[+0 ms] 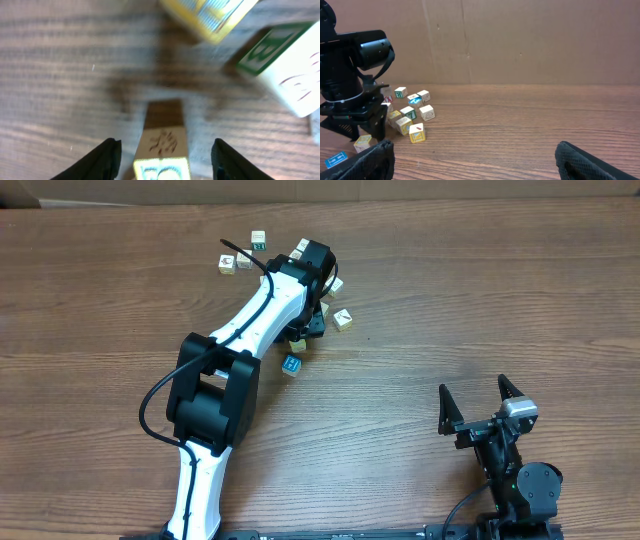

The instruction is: Form a circle

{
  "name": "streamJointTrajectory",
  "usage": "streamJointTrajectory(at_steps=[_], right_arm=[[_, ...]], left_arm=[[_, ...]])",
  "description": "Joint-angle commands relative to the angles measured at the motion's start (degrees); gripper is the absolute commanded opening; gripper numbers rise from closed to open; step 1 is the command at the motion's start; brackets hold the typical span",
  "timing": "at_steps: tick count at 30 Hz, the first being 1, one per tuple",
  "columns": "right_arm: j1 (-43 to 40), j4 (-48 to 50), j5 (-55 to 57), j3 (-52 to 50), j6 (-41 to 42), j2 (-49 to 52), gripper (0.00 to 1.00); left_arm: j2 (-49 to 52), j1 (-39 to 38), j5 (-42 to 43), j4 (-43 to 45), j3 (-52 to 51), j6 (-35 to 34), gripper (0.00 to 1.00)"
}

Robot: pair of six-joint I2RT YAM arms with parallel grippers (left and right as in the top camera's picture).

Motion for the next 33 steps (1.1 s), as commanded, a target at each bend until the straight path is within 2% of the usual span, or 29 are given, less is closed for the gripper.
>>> streamJointTrajectory(at_steps=[1,3,7,17,20,22,23,33], right_arm=[[-0.11,0.28,0.42,-0.59,-0.07,-0.46,1.00],[-0.11,0.28,0.42,-0.59,-0.07,-0.46,1.00],[-0.11,0.28,0.42,-0.59,-0.04,-0.46,1.00],[-0.11,0.28,0.42,-0.59,-0.07,-0.46,1.00],[-0.11,0.28,0.42,-0.59,-0.07,-0.46,1.00],[-0.11,0.28,0.42,-0.59,-0.07,-0.46,1.00],[-0.11,0.28,0.42,-0.59,-0.07,-0.46,1.00],[-0.11,0.28,0.42,-0.59,-0.04,-0.46,1.00]], left_arm=[[-0.44,0.31,-1.51,1.33,-0.44,3.32,0.52],[-0.44,0.31,-1.51,1.33,-0.44,3.43,0.45],[-0.44,0.20,-1.51,0.37,-0.48,3.41,0.37],[-0.35,0.20,-1.51,-0.26,-0.68,3.39,0.43],[-0.33,0.15,-1.49,-0.26,-0.70,3.37,0.34],[-0.33,0.15,-1.49,-0.26,-0.68,3.37,0.23],[-0.33,0.15,-1.49,-0.26,-0.70,3.39,0.21],[-0.33,0.31,-1.53,-2.69,-0.70,1.60,0.17]])
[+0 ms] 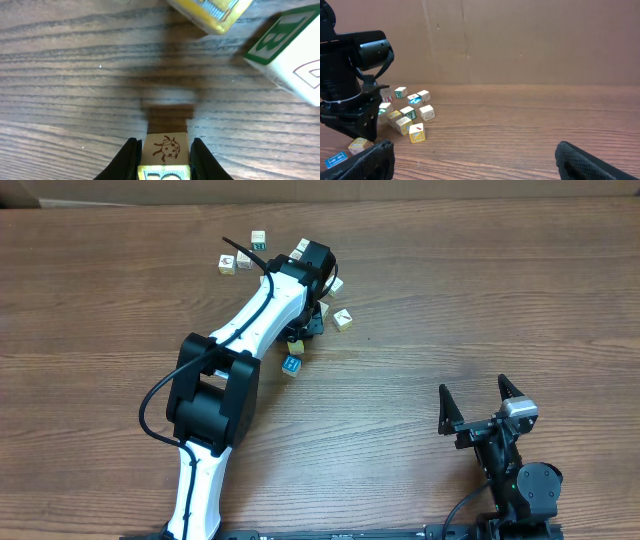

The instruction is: Form a circle

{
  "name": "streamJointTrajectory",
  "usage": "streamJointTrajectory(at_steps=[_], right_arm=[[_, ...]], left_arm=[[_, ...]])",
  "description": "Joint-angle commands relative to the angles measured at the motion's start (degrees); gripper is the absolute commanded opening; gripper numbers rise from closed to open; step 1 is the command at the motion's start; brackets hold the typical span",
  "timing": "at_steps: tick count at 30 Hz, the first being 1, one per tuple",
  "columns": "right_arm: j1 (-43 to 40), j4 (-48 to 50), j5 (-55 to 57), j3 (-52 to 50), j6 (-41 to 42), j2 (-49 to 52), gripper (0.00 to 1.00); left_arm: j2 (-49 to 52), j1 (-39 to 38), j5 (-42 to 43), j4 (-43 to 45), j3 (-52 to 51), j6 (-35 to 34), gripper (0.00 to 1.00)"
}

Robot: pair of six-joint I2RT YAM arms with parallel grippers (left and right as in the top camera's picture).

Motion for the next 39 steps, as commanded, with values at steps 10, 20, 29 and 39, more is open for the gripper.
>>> streamJointTrajectory(at_steps=[10,20,29,39], right_arm=[[-0.11,0.26,0.42,-0.59,-0.04,-0.46,1.00],[-0.11,0.26,0.42,-0.59,-0.04,-0.46,1.00],[-0.11,0.26,0.42,-0.59,-0.04,-0.46,1.00],[-0.11,0.26,0.42,-0.59,-0.07,-0.46,1.00]], left_arm=[[-0.31,0.33,-0.59,-0.76,-0.63,-6.93,0.18],[-0.31,0.33,-1.25,-1.14,-0.61,-8.35,0.13],[-0.33,0.33,-2.89,-1.40,-0.61,-9.33,0.15],[-0.33,0.33,-2.71,-2.27,-0.61,-9.31,0.20]])
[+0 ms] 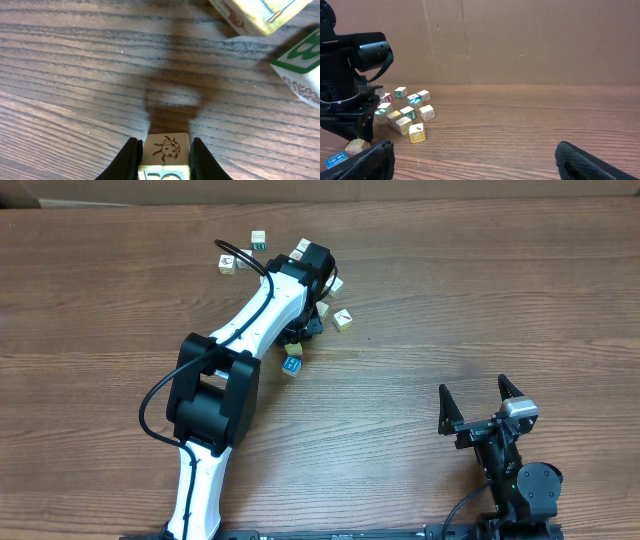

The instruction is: Form a circle

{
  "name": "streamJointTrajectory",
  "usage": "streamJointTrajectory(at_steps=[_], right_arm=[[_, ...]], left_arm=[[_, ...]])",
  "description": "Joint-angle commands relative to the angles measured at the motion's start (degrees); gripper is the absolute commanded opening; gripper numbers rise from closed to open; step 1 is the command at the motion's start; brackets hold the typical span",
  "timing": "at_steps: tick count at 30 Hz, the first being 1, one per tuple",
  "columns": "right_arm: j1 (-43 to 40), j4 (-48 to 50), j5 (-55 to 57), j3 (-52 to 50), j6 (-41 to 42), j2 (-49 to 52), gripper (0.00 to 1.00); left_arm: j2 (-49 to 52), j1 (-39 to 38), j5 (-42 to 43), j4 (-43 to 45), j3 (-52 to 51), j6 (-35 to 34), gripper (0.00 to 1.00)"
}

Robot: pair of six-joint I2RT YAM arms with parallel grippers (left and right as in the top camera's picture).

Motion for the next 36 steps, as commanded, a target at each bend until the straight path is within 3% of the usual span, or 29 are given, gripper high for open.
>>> streamJointTrajectory(at_steps=[1,11,16,36], right_arm=[[-0.11,0.28,0.39,-0.59,-0.07,-0.46,1.00],[-0.11,0.28,0.39,-0.59,-0.07,-0.46,1.00],[-0.11,0.28,0.39,-0.59,-0.07,-0.46,1.00],[-0.11,0.28,0.39,-0.59,-0.09,-0.46,1.00]], left_arm=[[-0.33,0.33,-1.40,-0.59,-0.61,-0.98,0.20],[-0.33,0.33,-1.40,-0.50,-0.61,-0.98,0.30],[-0.33,0.33,-1.40,-0.50,-0.61,-0.98,0.42],[-0.76,1.88,-0.50,1.38,1.42,0.11,0.48]])
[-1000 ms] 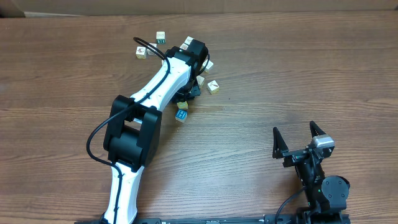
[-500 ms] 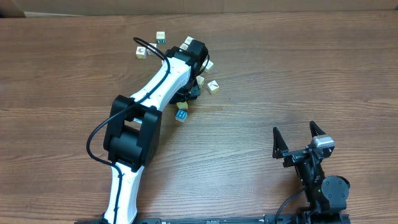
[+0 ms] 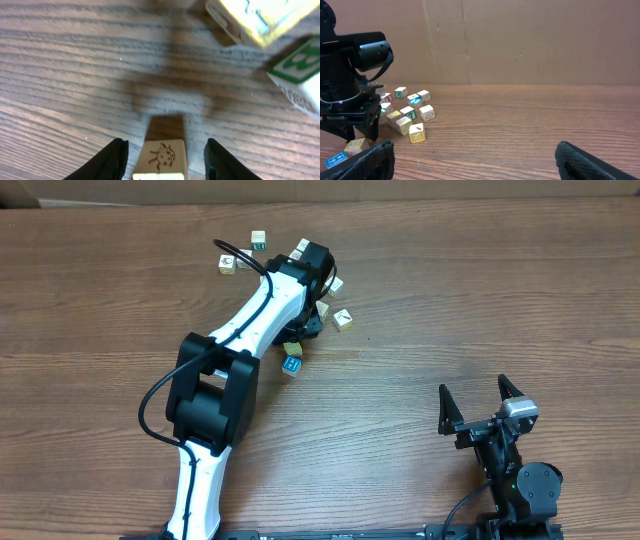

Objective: Form a circle
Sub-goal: 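Open the left gripper and retract it toward the upper left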

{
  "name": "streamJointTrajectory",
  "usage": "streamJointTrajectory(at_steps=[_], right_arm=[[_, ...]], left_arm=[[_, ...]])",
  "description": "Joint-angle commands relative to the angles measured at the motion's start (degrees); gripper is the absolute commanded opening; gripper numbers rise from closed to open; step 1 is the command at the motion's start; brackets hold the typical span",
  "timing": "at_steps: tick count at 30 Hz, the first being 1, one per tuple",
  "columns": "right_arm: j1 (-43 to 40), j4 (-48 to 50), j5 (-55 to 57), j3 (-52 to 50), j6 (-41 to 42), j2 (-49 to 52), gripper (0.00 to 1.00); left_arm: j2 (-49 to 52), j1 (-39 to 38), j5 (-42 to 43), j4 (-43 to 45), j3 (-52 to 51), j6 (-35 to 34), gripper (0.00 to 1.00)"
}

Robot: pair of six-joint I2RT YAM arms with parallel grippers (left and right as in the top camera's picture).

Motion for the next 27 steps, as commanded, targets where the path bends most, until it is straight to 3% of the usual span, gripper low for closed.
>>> streamJointTrajectory(at_steps=[1,10,13,16,17,27], right_arm=[[-0.11,0.26,0.42,-0.59,-0.04,-0.46,1.00],[-0.11,0.26,0.42,-0.59,-0.04,-0.46,1.00],[-0.11,0.26,0.42,-0.59,-0.07,-0.46,1.00],[-0.11,0.26,0.42,-0.59,-0.04,-0.46,1.00],[-0.11,0.26,0.42,-0.59,-0.04,-0.46,1.00],[-0.11,0.26,0.42,-0.59,-0.07,-0.46,1.00]], left_arm=[[-0.81,1.99,-0.26,0.11,2.84,1.01,0.49],[-0.85,9.16,3.19,-5.01,16.09,3.23,0.53],[-0.85,12.26,3.10,-5.38,16.68,3.23,0.72],[-0.83,15.47,2.29,-6.84,16.65,3.21,0.85],[-0.83,16.41,1.79,-7.45,16.65,3.21,1.00],[-0.72,23.06,1.66,-7.87,16.65,3.19,0.99]])
